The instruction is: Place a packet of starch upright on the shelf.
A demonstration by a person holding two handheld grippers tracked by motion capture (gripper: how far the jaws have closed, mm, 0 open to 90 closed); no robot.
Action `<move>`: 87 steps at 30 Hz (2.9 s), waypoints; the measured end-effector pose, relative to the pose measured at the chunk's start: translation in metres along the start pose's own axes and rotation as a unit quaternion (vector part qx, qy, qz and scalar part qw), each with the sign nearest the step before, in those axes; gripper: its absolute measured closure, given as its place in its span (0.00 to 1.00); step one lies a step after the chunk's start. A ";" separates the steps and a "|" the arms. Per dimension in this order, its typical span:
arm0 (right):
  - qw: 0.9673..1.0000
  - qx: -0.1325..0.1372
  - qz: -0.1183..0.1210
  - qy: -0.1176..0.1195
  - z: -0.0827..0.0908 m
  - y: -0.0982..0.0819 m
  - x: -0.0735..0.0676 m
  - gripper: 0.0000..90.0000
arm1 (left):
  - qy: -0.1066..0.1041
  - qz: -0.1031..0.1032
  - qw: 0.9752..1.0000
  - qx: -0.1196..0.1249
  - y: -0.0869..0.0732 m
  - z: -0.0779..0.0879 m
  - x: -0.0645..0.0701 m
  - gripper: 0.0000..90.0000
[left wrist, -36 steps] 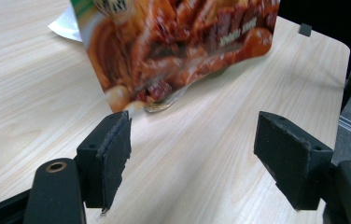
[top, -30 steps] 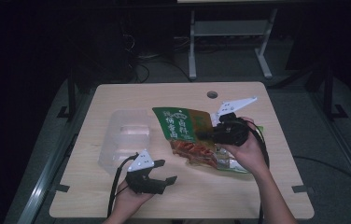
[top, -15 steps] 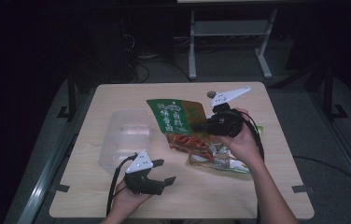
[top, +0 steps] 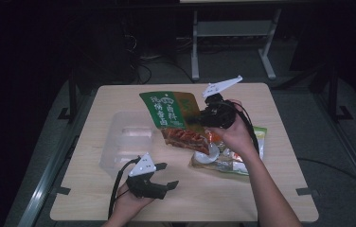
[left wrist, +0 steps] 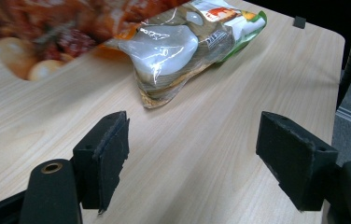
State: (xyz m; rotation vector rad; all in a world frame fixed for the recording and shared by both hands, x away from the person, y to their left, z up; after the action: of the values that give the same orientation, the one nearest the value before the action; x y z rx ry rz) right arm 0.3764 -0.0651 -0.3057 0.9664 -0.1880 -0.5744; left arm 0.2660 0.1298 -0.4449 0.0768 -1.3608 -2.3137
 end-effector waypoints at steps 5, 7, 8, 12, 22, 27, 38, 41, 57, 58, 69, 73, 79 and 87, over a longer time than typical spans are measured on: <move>1.000 0.010 0.000 0.006 -0.005 0.016 -0.002 1.00 | -0.007 0.005 1.000 0.002 -0.001 -0.002 0.000 0.28; 1.000 0.013 0.003 0.006 -0.008 0.021 -0.003 1.00 | -0.008 0.005 1.000 0.000 -0.001 -0.002 0.001 0.28; 1.000 0.015 0.005 0.007 -0.010 0.025 -0.003 1.00 | -0.009 0.005 1.000 0.001 -0.001 -0.002 0.001 0.28; 1.000 0.020 0.012 0.012 -0.021 0.038 -0.004 1.00 | -0.009 0.002 1.000 0.000 -0.002 -0.002 0.001 0.28; 0.999 0.024 0.015 0.027 -0.055 0.064 -0.007 1.00 | -0.010 0.002 1.000 0.009 -0.001 -0.001 0.001 0.28; 0.999 0.023 0.016 0.029 -0.068 0.071 -0.007 1.00 | -0.011 0.006 1.000 0.012 -0.001 0.000 0.001 0.28; 0.999 0.029 0.011 0.043 -0.120 0.090 -0.009 1.00 | -0.008 -0.002 1.000 0.004 -0.001 0.002 -0.001 0.28; 0.998 0.032 0.004 0.047 -0.133 0.090 -0.007 1.00 | -0.007 -0.005 1.000 0.002 -0.001 0.001 0.000 0.28; 0.998 0.027 -0.020 0.058 -0.180 0.081 -0.002 1.00 | -0.007 0.000 1.000 0.009 -0.001 0.002 0.000 0.28; 0.998 0.024 -0.020 0.059 -0.182 0.080 -0.002 1.00 | -0.007 0.000 1.000 0.009 -0.001 0.002 0.000 0.28; 0.997 0.031 -0.036 0.061 -0.191 0.068 0.001 1.00 | -0.006 -0.008 1.000 0.004 0.000 0.001 0.000 0.28; 0.995 0.039 -0.056 0.067 -0.194 0.062 0.006 1.00 | -0.007 -0.005 1.000 0.005 -0.001 0.001 0.000 0.28; 0.997 0.025 -0.049 0.055 -0.201 0.052 0.006 1.00 | -0.005 -0.002 1.000 0.007 -0.001 0.001 0.000 0.28; 0.997 0.018 -0.060 0.050 -0.200 0.039 0.015 0.99 | -0.004 -0.002 1.000 0.006 -0.001 0.000 -0.001 0.28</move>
State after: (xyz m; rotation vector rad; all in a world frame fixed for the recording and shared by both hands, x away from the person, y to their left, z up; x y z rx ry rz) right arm 0.4839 0.0881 -0.3887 1.0431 -0.0523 -0.6326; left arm 0.2664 0.1305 -0.4455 0.0738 -1.3796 -2.3122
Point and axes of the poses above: each handheld gripper's, and its own axes: z roughly backward along the jaws, y roughly out of its top, x roughly to its right, the point moved 4 cm from there along -z, roughly forward along the jaws, and after that the axes turned 8 degrees about -y, right-handed, at the moved point
